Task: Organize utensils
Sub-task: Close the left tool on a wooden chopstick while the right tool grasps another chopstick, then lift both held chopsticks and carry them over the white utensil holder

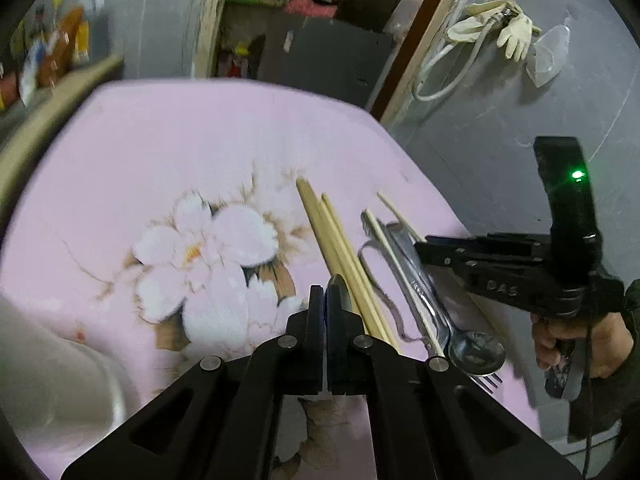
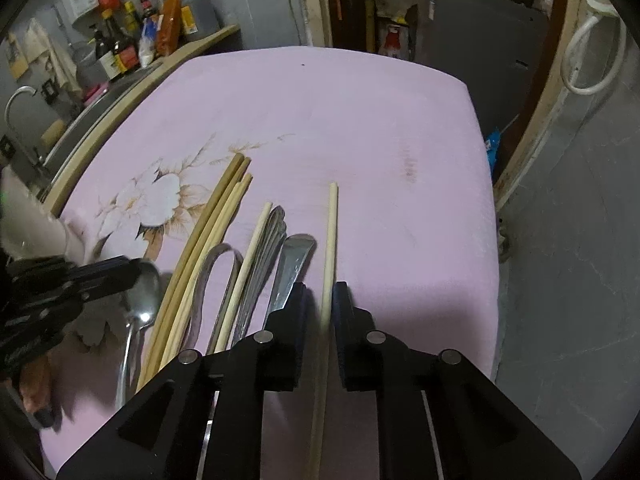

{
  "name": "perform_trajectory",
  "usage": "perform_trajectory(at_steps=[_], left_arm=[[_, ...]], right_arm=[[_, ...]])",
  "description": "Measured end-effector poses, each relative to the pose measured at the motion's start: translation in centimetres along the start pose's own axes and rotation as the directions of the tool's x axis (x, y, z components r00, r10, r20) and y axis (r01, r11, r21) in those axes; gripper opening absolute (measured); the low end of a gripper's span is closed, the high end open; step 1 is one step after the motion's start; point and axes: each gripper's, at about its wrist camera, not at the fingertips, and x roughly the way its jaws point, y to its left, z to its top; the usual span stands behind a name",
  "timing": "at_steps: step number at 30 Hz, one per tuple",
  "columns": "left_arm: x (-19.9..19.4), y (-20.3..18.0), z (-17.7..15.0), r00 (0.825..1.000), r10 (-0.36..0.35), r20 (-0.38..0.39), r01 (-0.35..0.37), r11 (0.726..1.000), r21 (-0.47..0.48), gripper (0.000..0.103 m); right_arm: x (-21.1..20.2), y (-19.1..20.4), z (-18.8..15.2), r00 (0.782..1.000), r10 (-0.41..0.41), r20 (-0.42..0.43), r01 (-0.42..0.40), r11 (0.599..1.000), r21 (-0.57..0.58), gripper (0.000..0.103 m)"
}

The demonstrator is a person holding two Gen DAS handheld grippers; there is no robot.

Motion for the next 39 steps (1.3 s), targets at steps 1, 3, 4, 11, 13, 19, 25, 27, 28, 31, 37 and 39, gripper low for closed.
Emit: perform_trajectory(at_steps=[1, 3, 4, 11, 13, 19, 25, 27, 28, 31, 37, 39], left_arm=[[-0.4, -0.5, 0.0, 0.999, 0.029, 0.022, -0.030, 0.999, 0.018, 0.000], [-1.3, -1.2, -0.1, 0.995, 0.073, 0.067, -0.076, 0.996, 0.041, 0.000], [-1.7, -1.5, -0.2, 0.992, 0.089, 0.088, -0.094, 0.995, 0.046, 0.000], [-4.7, -3.0, -1.4, 0.961, 0.160, 0.226, -0.176, 0.983, 0.054, 0.000], [-5.9, -3.0, -1.7, 0.948, 0.173, 0.267, -0.193, 0.980, 0.052, 0.000], [-10.1, -2.7, -1.8, 0.907, 0.220, 0.360, -0.248, 0.968, 0.034, 0.000], [-14.8, -1.2, -1.0, 0.850, 0.286, 0.442, -0.317, 0.949, -0.006, 0.000], [-16.2, -0.1, -0.8, 0.832, 0.305, 0.463, -0.330, 0.944, -0.029, 0.000], [-17.0, 0.3, -0.7, 0.819, 0.320, 0.476, -0.342, 0.939, -0.042, 0.000], [-19.1, 1.9, -0.4, 0.781, 0.363, 0.508, -0.377, 0.923, -0.081, 0.000], [-23.4, 6.3, -0.1, 0.693, 0.453, 0.560, -0.419, 0.886, -0.198, 0.000], [-24.5, 7.7, -0.1, 0.659, 0.490, 0.571, -0.439, 0.867, -0.237, 0.000]], right_arm=[[0.0, 0.1, -0.2, 1.000, -0.009, 0.018, 0.009, 1.000, 0.001, 0.009], [-0.3, 1.0, -1.1, 0.997, -0.055, 0.060, 0.058, 0.998, -0.035, 0.005], [-0.5, 1.2, -1.4, 0.996, -0.057, 0.072, 0.060, 0.997, -0.041, 0.004], [-3.5, 1.1, -4.3, 0.976, 0.030, 0.216, -0.043, 0.998, 0.053, 0.003], [-5.1, 1.6, -5.3, 0.949, 0.049, 0.311, -0.073, 0.995, 0.066, 0.003], [-9.1, 5.4, -7.3, 0.819, 0.068, 0.570, -0.094, 0.995, 0.017, 0.003], [-11.8, 9.9, -6.1, 0.632, 0.109, 0.768, -0.124, 0.992, -0.038, 0.003], [-12.6, 11.4, -5.8, 0.565, 0.124, 0.816, -0.135, 0.989, -0.057, 0.003], [-12.8, 12.2, -5.5, 0.536, 0.130, 0.834, -0.138, 0.988, -0.066, 0.003], [-13.1, 14.7, -3.9, 0.465, 0.164, 0.870, -0.159, 0.982, -0.100, 0.003], [-12.7, 17.3, -1.0, 0.404, 0.238, 0.883, -0.257, 0.956, -0.140, 0.003], [-12.4, 18.0, 0.2, 0.400, 0.255, 0.881, -0.296, 0.945, -0.139, 0.003]])
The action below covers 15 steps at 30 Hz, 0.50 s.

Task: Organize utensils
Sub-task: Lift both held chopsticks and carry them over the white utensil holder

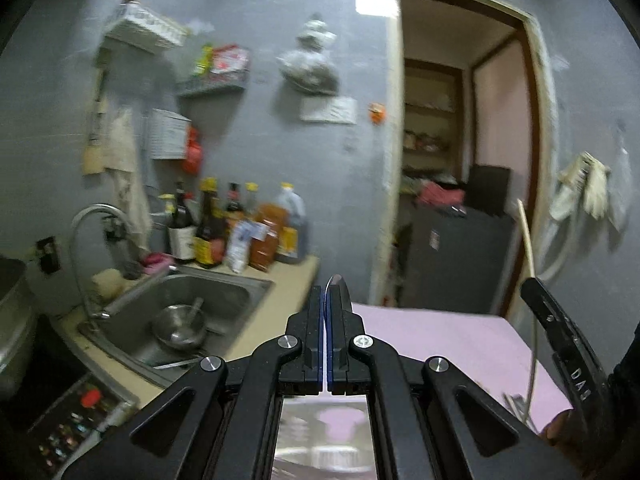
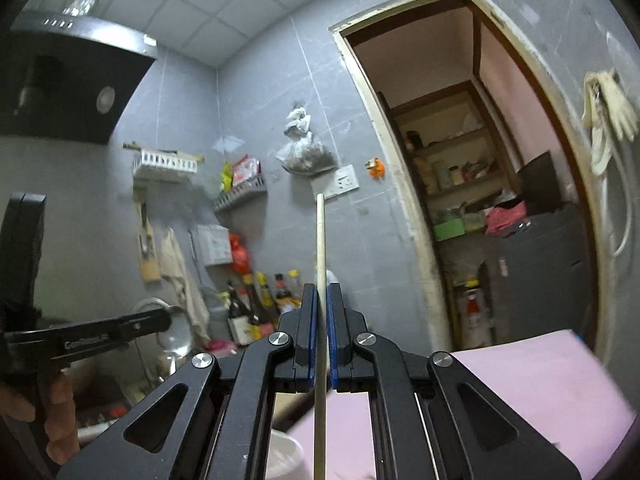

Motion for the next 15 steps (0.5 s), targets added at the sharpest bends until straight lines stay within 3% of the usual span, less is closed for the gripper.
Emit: perform_trajectory(at_steps=[6, 15], left_arm=[[1.0, 3.0, 0.0, 0.991, 0.127, 0.041, -0.128, 0.992, 0.014, 0.000], [2.8, 5.3, -1.4, 0.982, 0.187, 0.021, -0.187, 0.982, 0.012, 0.000]], right_arm=[[3.6, 0.4, 0.0, 1.000, 0.028, -0.010, -0.027, 0.997, 0.070, 0.003], [4.8, 2.1, -2.0, 1.000, -0.015, -0.009, 0.015, 1.000, 0.017, 0.003]])
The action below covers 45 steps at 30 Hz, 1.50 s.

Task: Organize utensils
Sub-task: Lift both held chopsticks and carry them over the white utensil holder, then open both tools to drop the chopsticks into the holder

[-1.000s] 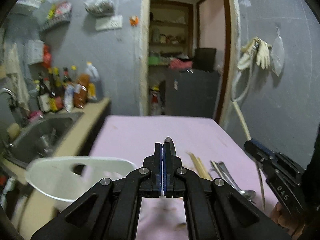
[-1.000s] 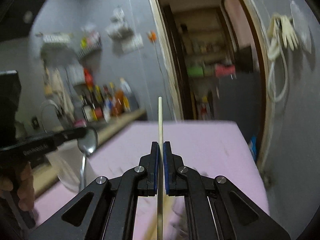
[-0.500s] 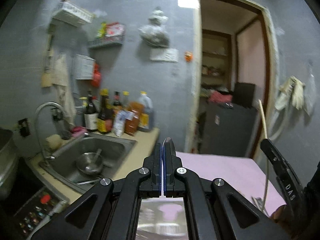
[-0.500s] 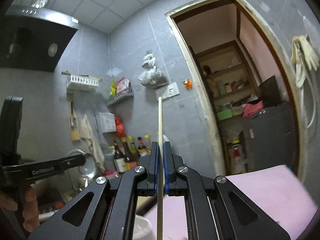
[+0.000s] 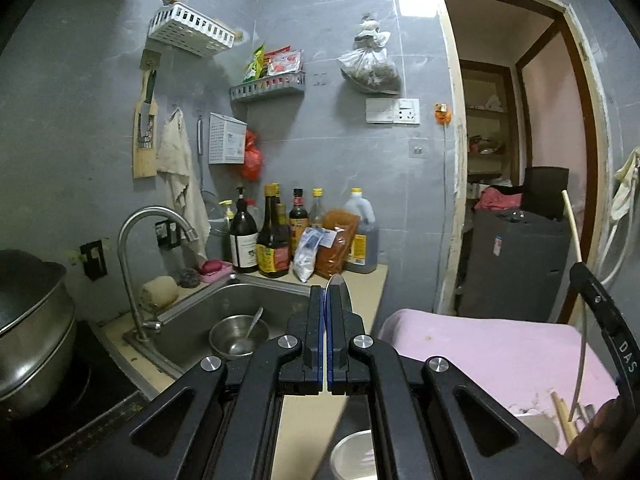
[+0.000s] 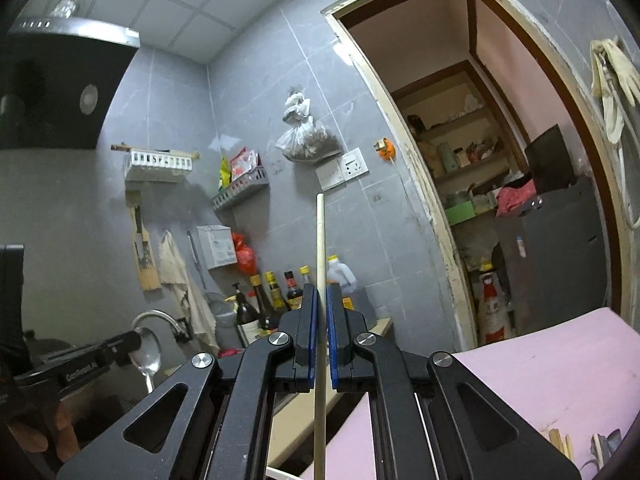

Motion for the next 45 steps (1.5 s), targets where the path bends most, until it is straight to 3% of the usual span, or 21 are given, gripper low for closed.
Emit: perform_trajectory(at_steps=[5, 13, 25, 33, 38, 41, 45], left_arm=[[0.9, -0.3, -1.5, 1.000, 0.031, -0.006, -0.031, 0.999, 0.025, 0.000], [1.8, -0.8, -3.5, 0.999, 0.017, -0.046, -0.017, 1.000, 0.002, 0.000], [1.6, -1.2, -5.1, 0.988, -0.101, -0.117, 0.098, 0.995, -0.031, 0.001], [0.8, 0.3, -4.6, 0.955, -0.255, -0.150, 0.232, 0.960, -0.155, 0.004], [0.7, 0.5, -4.5, 0.917, -0.351, -0.190, 0.310, 0.927, -0.213, 0.009], [0.2, 0.4, -4.3, 0.913, -0.365, -0.184, 0.322, 0.920, -0.226, 0.024], [-0.9, 0.0, -3.7, 0.909, -0.387, -0.153, 0.347, 0.909, -0.231, 0.029]], right_arm=[[0.2, 0.9, -1.4, 1.000, -0.026, 0.007, 0.026, 0.998, -0.057, 0.003], [0.3, 2.2, -3.6, 0.999, -0.035, 0.027, 0.039, 0.987, -0.153, 0.003], [-0.5, 2.1, -4.7, 0.990, -0.026, -0.137, -0.001, 0.980, -0.197, 0.003], [-1.4, 1.5, -4.9, 0.966, -0.002, -0.260, -0.040, 0.987, -0.156, 0.003], [-2.3, 1.1, -4.8, 0.952, 0.019, -0.305, -0.062, 0.989, -0.132, 0.004], [-2.8, 0.9, -4.5, 0.950, 0.036, -0.310, -0.076, 0.990, -0.117, 0.005], [-3.9, 0.5, -4.0, 0.953, 0.056, -0.298, -0.090, 0.991, -0.104, 0.008]])
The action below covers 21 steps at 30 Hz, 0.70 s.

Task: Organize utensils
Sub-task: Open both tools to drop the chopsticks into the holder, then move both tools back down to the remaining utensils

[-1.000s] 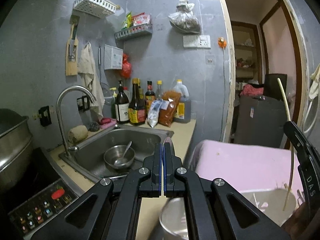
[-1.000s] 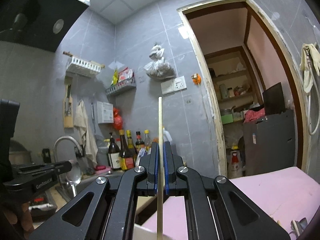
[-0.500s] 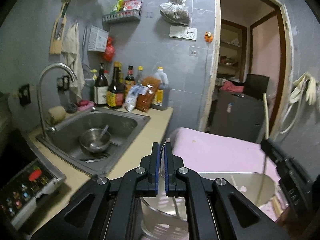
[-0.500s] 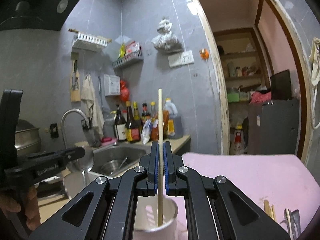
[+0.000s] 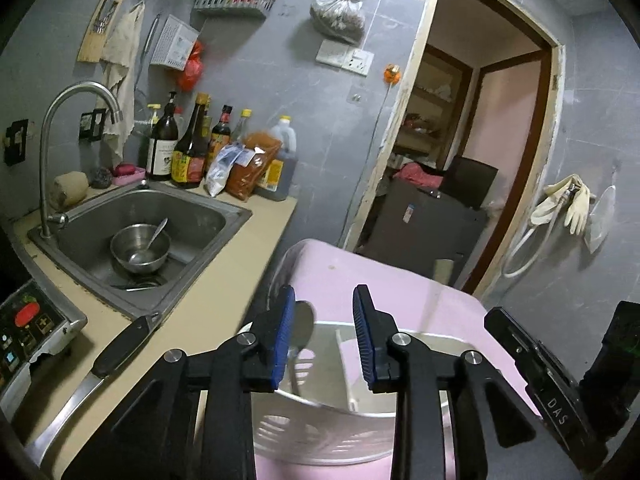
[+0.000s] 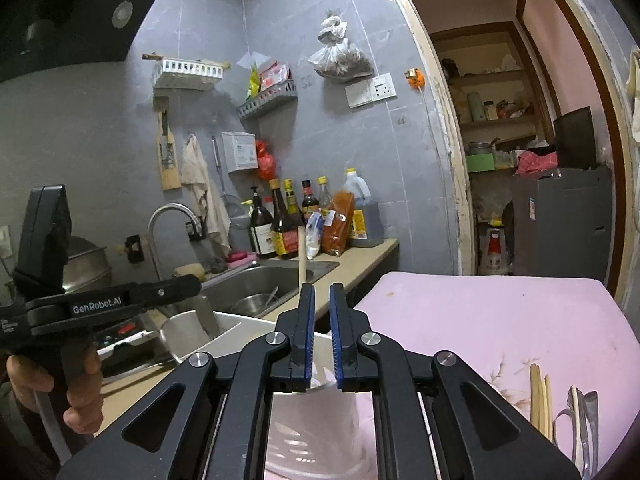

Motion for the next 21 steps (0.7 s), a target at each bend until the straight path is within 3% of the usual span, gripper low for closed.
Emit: perform_trajectory(at_steps=[3, 6, 8, 13, 15, 17, 20, 21], left_arm=[[-0.9, -1.4, 0.1, 0.999, -0.018, 0.031, 0.017, 1.000, 0.027, 0.040], [-1.6, -3.2, 0.0, 0.998, -0.034, 0.060, 0.031, 0.998, 0.055, 0.045], [-1.9, -4.6, 0.0, 0.996, -0.052, 0.079, 0.047, 0.996, 0.070, 0.047], [-2.2, -7.6, -0.2, 0.990, -0.071, 0.122, 0.059, 0.993, 0.100, 0.058], [-2.2, -8.9, -0.4, 0.988, -0.080, 0.132, 0.065, 0.991, 0.119, 0.067], [-2.0, -10.2, -0.8, 0.986, -0.092, 0.138, 0.073, 0.988, 0.135, 0.076], [-1.7, -12.3, -1.7, 0.985, -0.120, 0.126, 0.100, 0.982, 0.161, 0.079], [-1.6, -12.8, -2.0, 0.984, -0.129, 0.119, 0.108, 0.980, 0.169, 0.086]], right_arm=[[-1.3, -0.4, 0.4, 1.000, -0.005, 0.023, 0.005, 1.000, 0.003, 0.024], [-2.9, -1.0, 1.1, 0.998, -0.033, 0.050, 0.034, 0.999, -0.016, 0.027], [-4.0, -1.7, 1.7, 0.997, -0.057, 0.061, 0.058, 0.998, -0.020, 0.041], [-7.5, -4.1, 3.7, 0.987, -0.122, 0.109, 0.126, 0.991, -0.037, 0.059], [-9.0, -4.9, 4.1, 0.981, -0.148, 0.123, 0.154, 0.987, -0.046, 0.074], [-10.5, -5.8, 4.5, 0.977, -0.168, 0.133, 0.177, 0.983, -0.058, 0.081], [-12.4, -7.1, 4.9, 0.971, -0.200, 0.131, 0.211, 0.974, -0.076, 0.094], [-13.1, -7.6, 4.9, 0.969, -0.212, 0.128, 0.223, 0.972, -0.079, 0.101]])
